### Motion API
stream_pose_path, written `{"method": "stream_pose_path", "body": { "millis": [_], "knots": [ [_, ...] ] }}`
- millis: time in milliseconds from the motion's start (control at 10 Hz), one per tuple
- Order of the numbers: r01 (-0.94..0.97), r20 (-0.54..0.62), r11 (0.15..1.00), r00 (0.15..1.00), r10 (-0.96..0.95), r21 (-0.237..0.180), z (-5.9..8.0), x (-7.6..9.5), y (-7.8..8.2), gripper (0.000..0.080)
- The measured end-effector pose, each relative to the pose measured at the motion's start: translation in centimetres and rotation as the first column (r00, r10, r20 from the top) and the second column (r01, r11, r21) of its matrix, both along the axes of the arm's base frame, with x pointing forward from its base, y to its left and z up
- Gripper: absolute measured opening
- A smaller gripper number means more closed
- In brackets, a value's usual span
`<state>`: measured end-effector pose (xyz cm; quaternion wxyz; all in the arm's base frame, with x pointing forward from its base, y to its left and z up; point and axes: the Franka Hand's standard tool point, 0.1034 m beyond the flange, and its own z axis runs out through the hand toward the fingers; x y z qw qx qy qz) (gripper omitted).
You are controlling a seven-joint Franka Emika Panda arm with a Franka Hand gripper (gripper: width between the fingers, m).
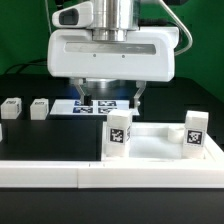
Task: Assemble square table
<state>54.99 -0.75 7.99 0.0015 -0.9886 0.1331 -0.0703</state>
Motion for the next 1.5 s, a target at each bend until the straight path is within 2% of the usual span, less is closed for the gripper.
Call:
{"method": "stream_pose_path", "body": {
  "millis": [100,200,400,600,800,900,1100,1200,1300,1400,1500],
  "knots": [
    [-0.003,-0.001,1.000,1.000,0.003,0.000,0.0,0.0,-0.1,0.0649],
    [-0.047,-0.027,0.999,0.999,0.047,0.017,-0.4,-0.5,-0.9,0.0649],
    [-0.057,-0.076,0.997,0.995,0.060,0.046,-1.8,-0.4,-0.7,0.0649],
    [-0.087,-0.101,0.995,0.991,0.091,0.048,-4.7,-0.4,-0.9,0.0649],
    [-0.085,-0.118,0.996,0.989,0.087,0.029,-6.6,-0.8,-1.7,0.0649],
    [-0.079,-0.119,0.997,0.990,0.082,0.025,-6.9,-1.0,-1.9,0.0649],
    [-0.010,-0.101,1.000,0.995,0.013,0.028,-7.2,-0.8,-0.3,0.0649],
    [-0.020,-0.101,0.999,0.995,0.023,0.027,-7.2,-0.9,-0.4,0.0649],
    [-0.018,-0.101,0.999,0.995,0.020,0.027,-7.2,-0.9,-0.5,0.0555],
    [-0.018,-0.101,0.999,0.995,0.020,0.027,-7.2,-0.9,-0.5,0.0419],
    [-0.017,-0.101,0.999,0.995,0.020,0.027,-7.2,-0.9,-0.5,0.0419]
  ]
}}
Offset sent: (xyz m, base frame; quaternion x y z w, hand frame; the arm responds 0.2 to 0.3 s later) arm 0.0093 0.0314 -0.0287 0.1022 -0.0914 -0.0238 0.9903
